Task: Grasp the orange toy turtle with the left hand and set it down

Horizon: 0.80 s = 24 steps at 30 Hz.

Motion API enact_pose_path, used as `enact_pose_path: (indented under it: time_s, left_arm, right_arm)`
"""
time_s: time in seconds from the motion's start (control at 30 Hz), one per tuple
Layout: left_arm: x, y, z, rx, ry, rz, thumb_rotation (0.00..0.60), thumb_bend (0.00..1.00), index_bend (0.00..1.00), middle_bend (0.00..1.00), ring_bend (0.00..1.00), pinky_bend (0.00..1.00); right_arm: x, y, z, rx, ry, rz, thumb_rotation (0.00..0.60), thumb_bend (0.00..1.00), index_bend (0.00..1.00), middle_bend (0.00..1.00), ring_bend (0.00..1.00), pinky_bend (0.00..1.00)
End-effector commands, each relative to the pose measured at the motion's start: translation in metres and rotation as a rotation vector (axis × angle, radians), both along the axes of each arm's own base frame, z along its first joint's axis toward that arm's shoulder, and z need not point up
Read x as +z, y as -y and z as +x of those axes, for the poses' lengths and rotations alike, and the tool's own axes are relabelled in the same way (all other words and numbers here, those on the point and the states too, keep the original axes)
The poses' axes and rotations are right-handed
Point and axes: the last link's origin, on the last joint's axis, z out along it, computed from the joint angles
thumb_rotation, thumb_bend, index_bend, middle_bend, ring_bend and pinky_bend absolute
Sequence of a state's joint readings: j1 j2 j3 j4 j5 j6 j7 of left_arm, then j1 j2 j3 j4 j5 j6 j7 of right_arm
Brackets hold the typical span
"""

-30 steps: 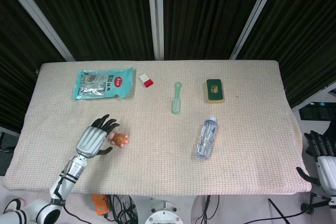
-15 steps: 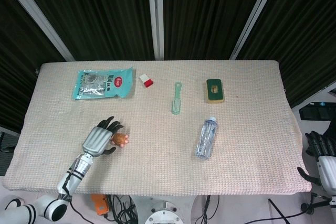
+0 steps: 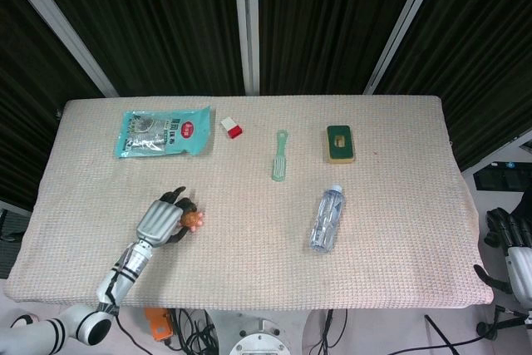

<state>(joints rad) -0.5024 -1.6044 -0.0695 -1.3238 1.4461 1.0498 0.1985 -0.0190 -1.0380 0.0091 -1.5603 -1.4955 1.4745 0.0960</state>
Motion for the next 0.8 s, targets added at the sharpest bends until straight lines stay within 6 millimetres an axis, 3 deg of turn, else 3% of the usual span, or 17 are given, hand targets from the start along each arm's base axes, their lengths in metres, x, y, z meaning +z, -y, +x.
enact_pose_path:
  time_s: [0.03, 0.27, 0.5, 0.8]
  left_arm:
    - [-0.0004, 0.0, -0.0007, 0.001, -0.002, 0.005, 0.6, 0.39, 0.39, 0.35, 0.13, 0.27]
    - [-0.004, -0.0006, -0.0032, 0.004, -0.029, 0.01, 0.6, 0.41, 0.5, 0.5, 0.31, 0.4]
    - [-0.0059, -0.0022, -0.0035, -0.015, -0.039, 0.057, 0.6, 0.41, 0.76, 0.77, 0.56, 0.61]
    - [-0.0073, -0.0019, -0.005, -0.012, -0.03, 0.056, 0.6, 0.41, 0.8, 0.82, 0.6, 0.64]
  right_arm:
    - [-0.0002, -0.0002, -0.0007, -0.002, 0.0, 0.001, 0.6, 0.13, 0.0, 0.0, 0.0, 0.0]
    - [-0.0005, -0.0002, -0.0018, -0.004, -0.001, 0.0, 0.6, 0.13, 0.0, 0.0, 0.0, 0.0]
    - [-0.0005, -0.0004, -0.0022, -0.005, -0.002, 0.001, 0.6, 0.13, 0.0, 0.0, 0.0, 0.0]
    - [0.0005, -0.0007, -0.0025, -0.005, -0.003, -0.003, 0.6, 0.13, 0.0, 0.0, 0.0, 0.0]
